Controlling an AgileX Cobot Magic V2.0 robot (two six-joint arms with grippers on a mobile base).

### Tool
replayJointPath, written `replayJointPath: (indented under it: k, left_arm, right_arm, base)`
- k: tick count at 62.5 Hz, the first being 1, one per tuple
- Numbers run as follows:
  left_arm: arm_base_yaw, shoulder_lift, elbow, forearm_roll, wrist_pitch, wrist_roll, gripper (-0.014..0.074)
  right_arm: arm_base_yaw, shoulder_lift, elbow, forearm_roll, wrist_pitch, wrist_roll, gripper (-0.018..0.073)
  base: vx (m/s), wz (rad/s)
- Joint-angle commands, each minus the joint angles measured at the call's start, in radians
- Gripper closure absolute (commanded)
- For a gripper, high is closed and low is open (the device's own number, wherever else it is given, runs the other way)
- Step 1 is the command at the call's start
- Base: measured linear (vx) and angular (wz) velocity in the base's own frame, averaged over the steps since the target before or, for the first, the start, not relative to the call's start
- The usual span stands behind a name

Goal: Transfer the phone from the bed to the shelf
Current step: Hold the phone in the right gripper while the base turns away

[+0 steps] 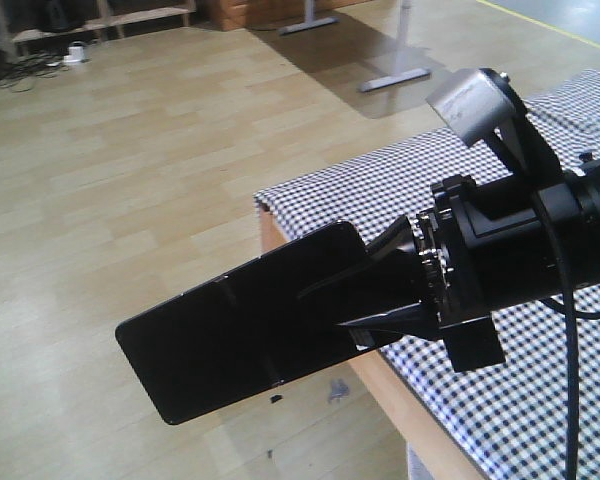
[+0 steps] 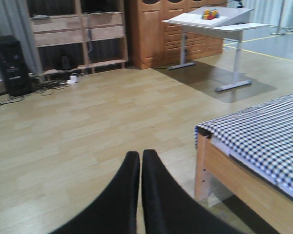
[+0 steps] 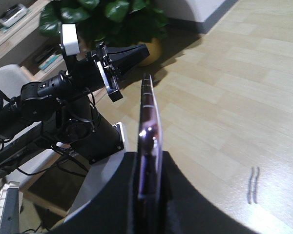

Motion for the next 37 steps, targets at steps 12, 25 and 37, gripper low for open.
replayJointPath:
  k: [12, 25, 37]
  left_arm:
    - [-0.003, -0.007, 0.007, -0.009, -0.074, 0.0, 0.0595]
    - [-0.003, -0.007, 0.007, -0.009, -0.074, 0.0, 0.0595]
    - [-0.003, -0.007, 0.007, -0.009, -0.074, 0.0, 0.0595]
  right_arm:
    - [0.001, -0.027, -0.025, 0.09, 0.063, -0.01, 0.0561]
    - [0.001, -0.027, -0.025, 0.09, 0.063, -0.01, 0.0561]
    - [0.001, -0.027, -0.025, 0.09, 0.063, -0.01, 0.0561]
  base:
    - [-0.1, 0.39]
    - [-0.09, 0.35]
    - [-0.08, 0.32]
